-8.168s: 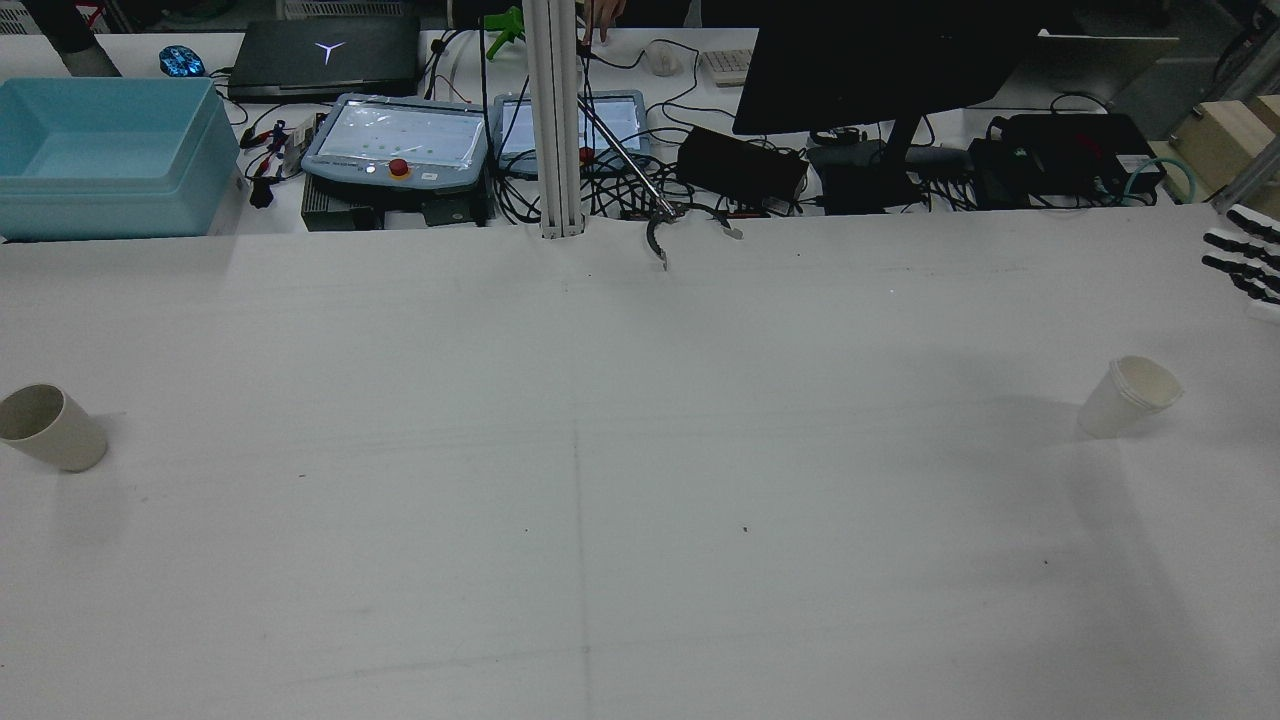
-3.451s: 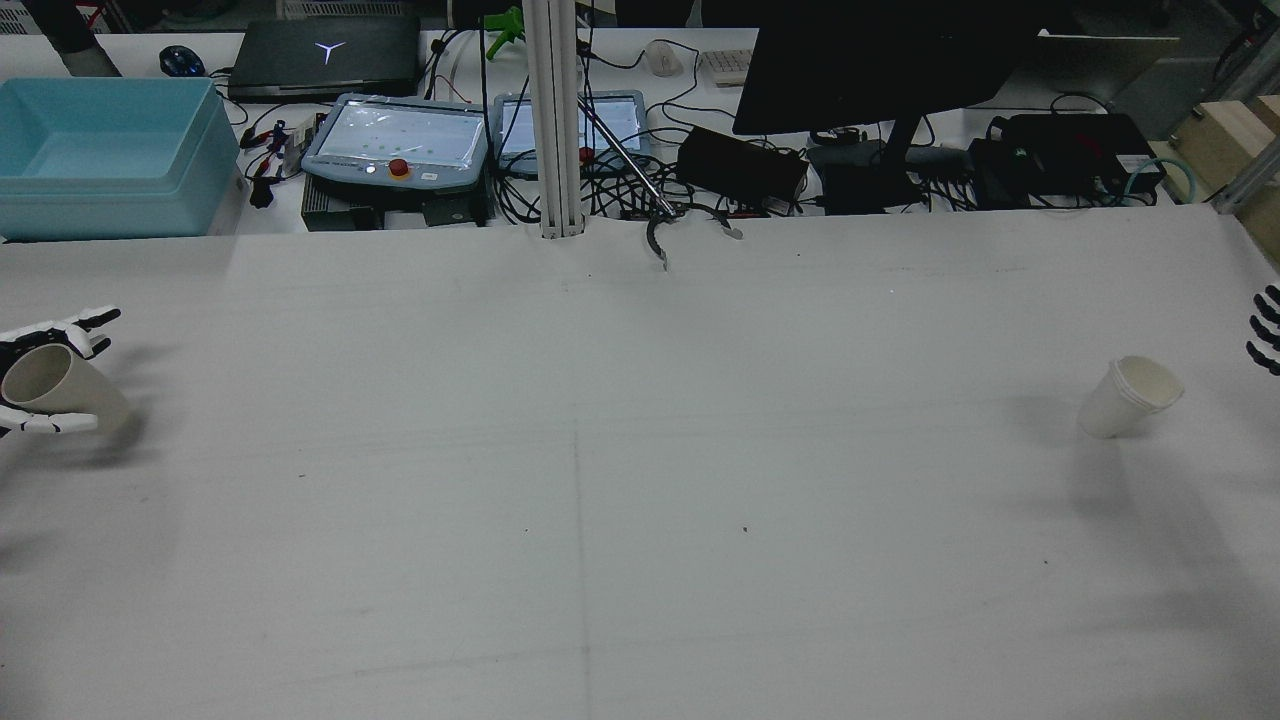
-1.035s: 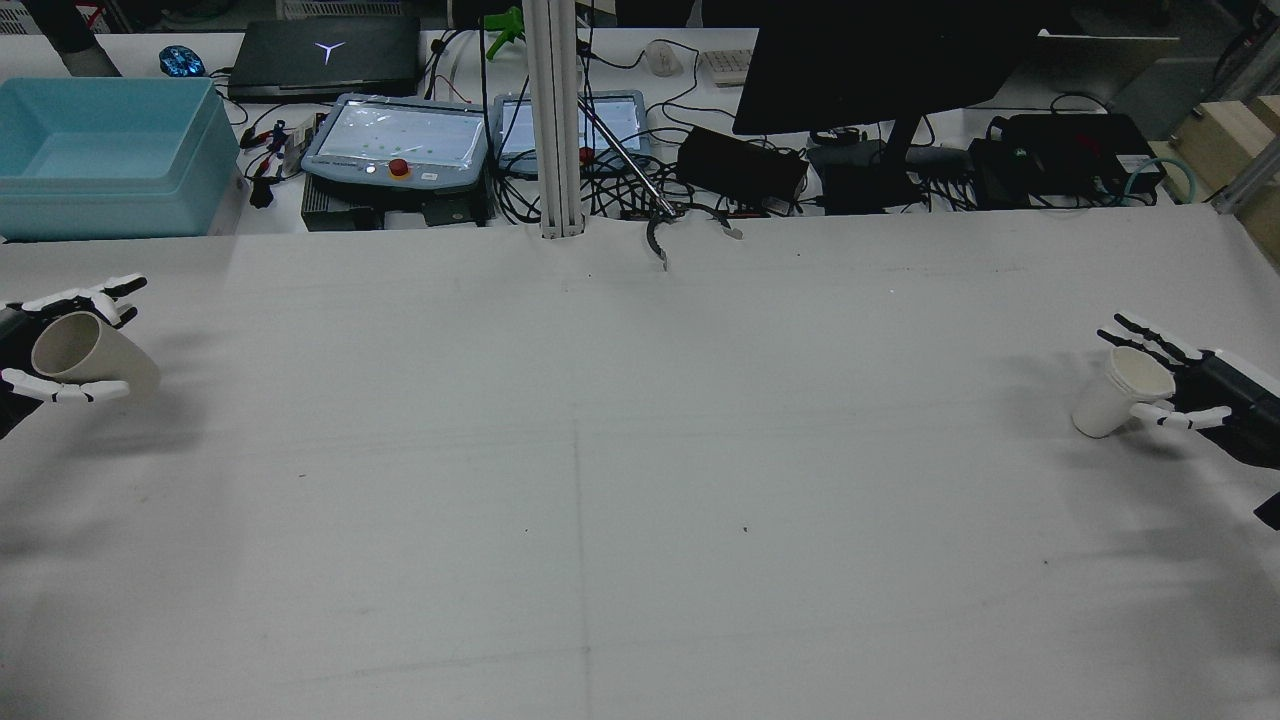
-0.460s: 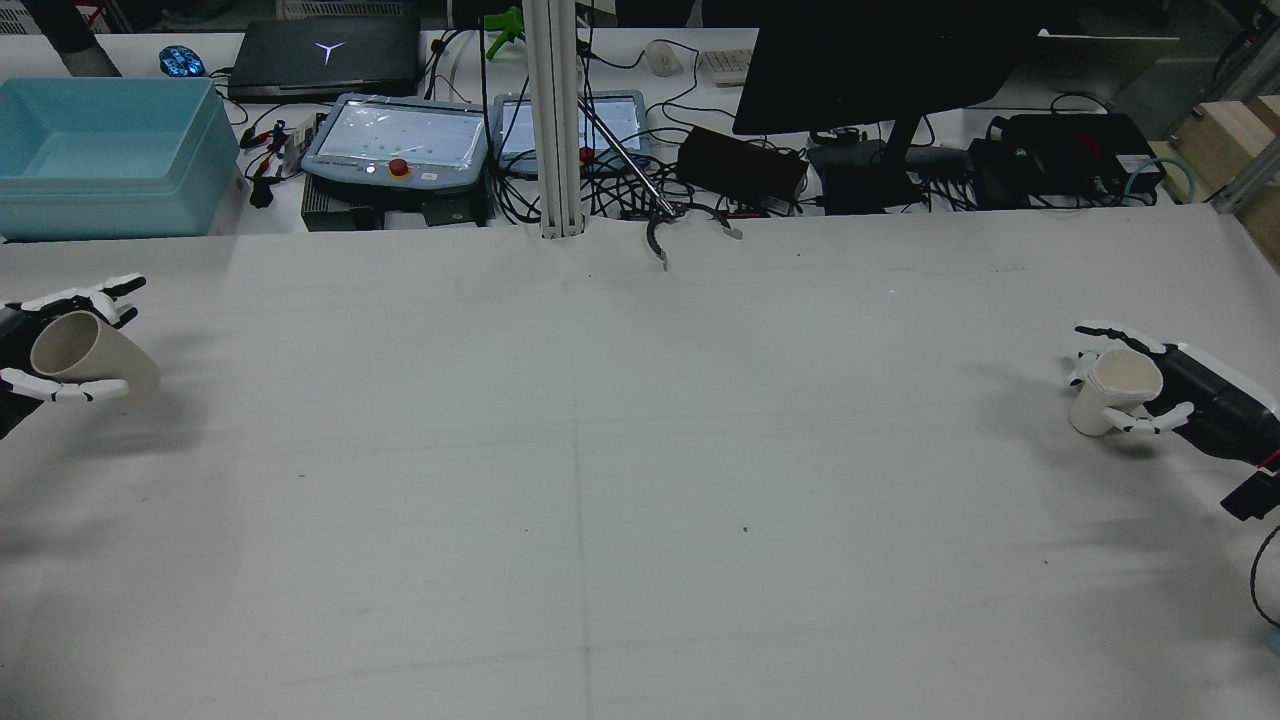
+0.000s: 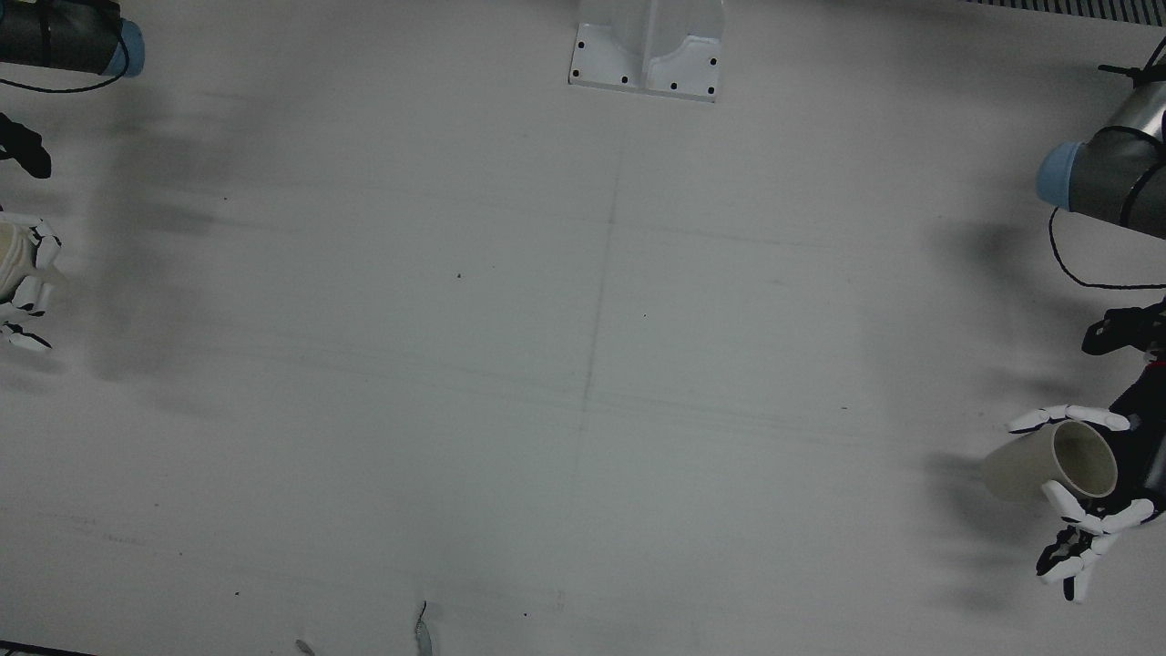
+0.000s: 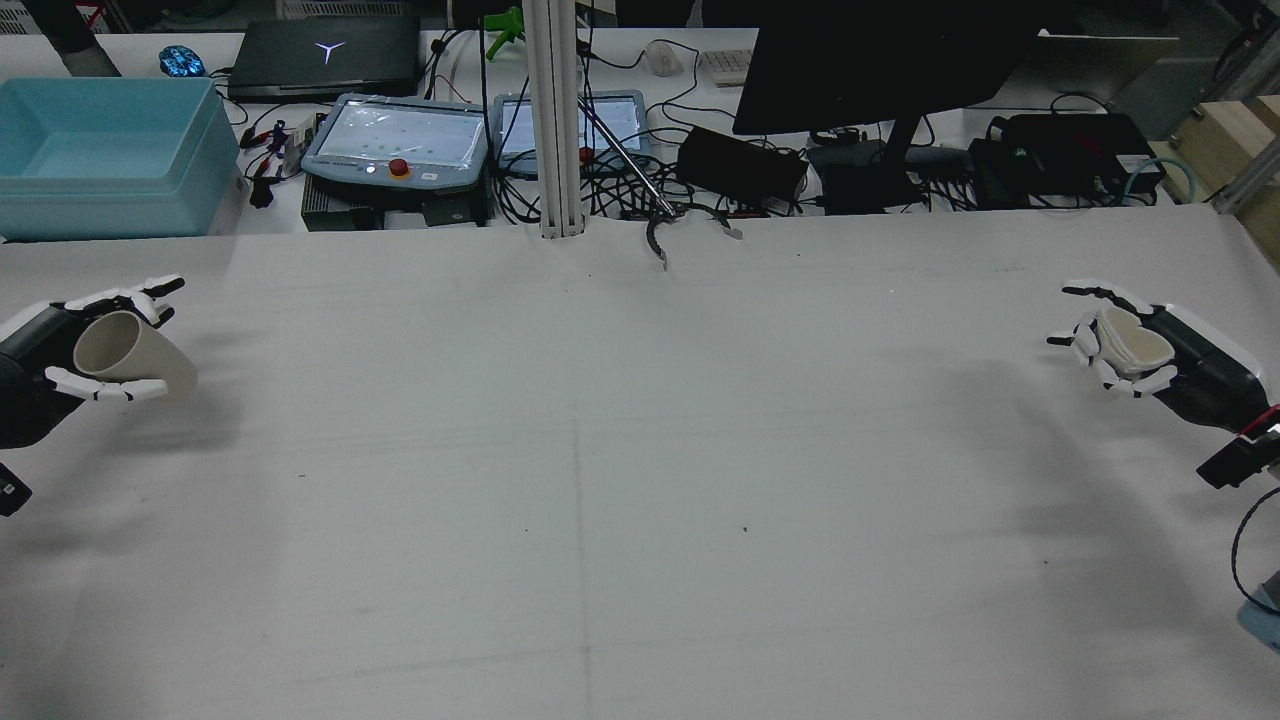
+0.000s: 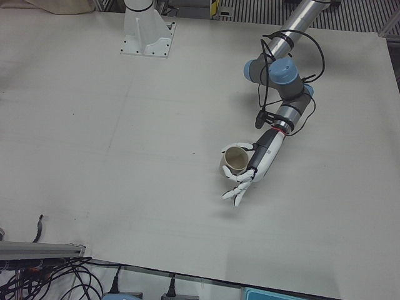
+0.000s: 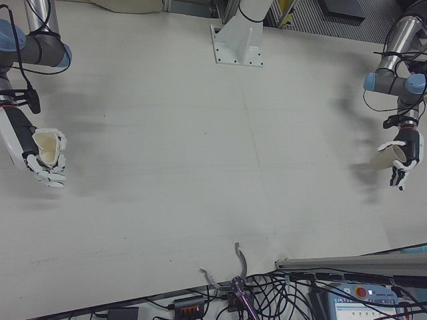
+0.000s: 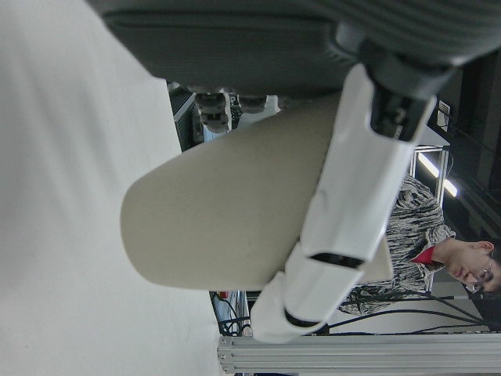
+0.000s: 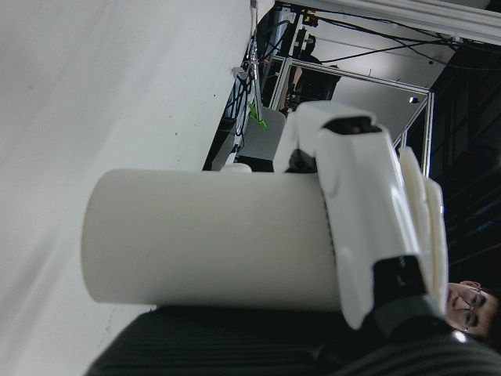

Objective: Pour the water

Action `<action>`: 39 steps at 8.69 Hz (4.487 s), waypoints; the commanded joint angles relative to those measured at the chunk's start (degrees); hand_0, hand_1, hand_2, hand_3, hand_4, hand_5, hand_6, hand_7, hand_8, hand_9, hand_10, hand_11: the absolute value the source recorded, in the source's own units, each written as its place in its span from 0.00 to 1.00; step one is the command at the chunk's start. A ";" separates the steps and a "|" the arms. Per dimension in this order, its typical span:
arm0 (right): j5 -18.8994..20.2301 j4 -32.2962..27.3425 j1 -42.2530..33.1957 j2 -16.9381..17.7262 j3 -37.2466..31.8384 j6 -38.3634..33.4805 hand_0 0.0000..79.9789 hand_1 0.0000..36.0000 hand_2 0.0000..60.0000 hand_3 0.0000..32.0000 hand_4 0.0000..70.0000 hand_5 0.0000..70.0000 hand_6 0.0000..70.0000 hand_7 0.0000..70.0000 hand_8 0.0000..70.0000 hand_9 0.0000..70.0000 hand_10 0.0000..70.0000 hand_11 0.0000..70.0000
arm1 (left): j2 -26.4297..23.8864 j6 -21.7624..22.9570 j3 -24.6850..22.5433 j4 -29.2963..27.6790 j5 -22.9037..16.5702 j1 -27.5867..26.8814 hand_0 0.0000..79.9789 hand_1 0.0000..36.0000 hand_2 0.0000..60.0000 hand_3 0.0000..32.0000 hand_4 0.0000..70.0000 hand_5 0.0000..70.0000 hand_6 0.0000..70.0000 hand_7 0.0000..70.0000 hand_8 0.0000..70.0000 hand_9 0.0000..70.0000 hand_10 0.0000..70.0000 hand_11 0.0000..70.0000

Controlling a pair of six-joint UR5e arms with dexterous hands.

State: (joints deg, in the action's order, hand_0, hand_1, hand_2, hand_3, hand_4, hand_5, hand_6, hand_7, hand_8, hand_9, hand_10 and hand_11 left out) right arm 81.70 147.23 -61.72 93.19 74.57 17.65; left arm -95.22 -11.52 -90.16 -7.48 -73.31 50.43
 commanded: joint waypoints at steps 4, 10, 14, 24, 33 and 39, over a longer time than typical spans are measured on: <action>0.48 28.06 -8.93 -7.38 24.54 1.50 1.00 1.00 1.00 0.00 0.07 0.38 0.74 0.84 0.65 0.85 0.10 0.23 | -24.18 -0.87 0.25 20.97 4.84 -15.10 1.00 1.00 1.00 0.00 0.66 1.00 0.20 0.19 0.04 0.02 0.07 0.17; -0.31 63.83 -6.77 -24.34 48.89 27.03 1.00 1.00 1.00 0.00 0.30 0.37 0.84 1.00 0.61 0.80 0.03 0.12 | -40.10 -14.31 -0.02 33.84 3.61 -19.11 1.00 1.00 1.00 0.00 0.66 1.00 0.22 0.19 0.04 0.02 0.06 0.15; -15.56 70.47 16.48 -29.46 50.94 50.49 1.00 1.00 1.00 0.00 0.43 0.35 0.84 1.00 0.56 0.74 0.00 0.02 | -45.66 -18.98 2.53 32.98 3.70 -22.57 1.00 1.00 1.00 0.00 0.67 1.00 0.24 0.21 0.05 0.02 0.06 0.15; -14.84 61.34 2.44 -18.59 50.60 22.13 1.00 1.00 1.00 0.00 0.06 0.34 0.63 0.61 0.49 0.63 0.08 0.19 | -27.01 -11.96 -11.66 27.62 0.72 -18.36 1.00 1.00 1.00 0.00 0.68 1.00 0.21 0.19 0.06 0.02 0.08 0.18; 8.21 1.04 -23.80 11.41 11.34 -3.68 1.00 1.00 1.00 0.00 0.13 0.35 0.72 0.76 0.68 0.89 0.17 0.31 | -5.71 -7.65 -13.38 13.31 -16.52 6.88 1.00 1.00 1.00 0.00 0.70 1.00 0.22 0.20 0.06 0.02 0.08 0.18; 5.14 -11.17 -22.57 -2.39 -17.79 -2.98 1.00 1.00 1.00 0.00 0.12 0.34 0.73 0.76 0.73 0.96 0.20 0.35 | 3.72 -8.61 -5.47 -1.47 -16.34 6.70 1.00 1.00 1.00 0.00 0.72 1.00 0.21 0.20 0.06 0.02 0.08 0.18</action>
State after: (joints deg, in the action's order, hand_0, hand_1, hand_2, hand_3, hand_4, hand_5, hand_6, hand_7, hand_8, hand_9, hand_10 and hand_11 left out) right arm 87.06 136.59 -84.76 93.38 58.90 13.48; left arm -93.95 -19.54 -99.33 -3.87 -89.75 57.21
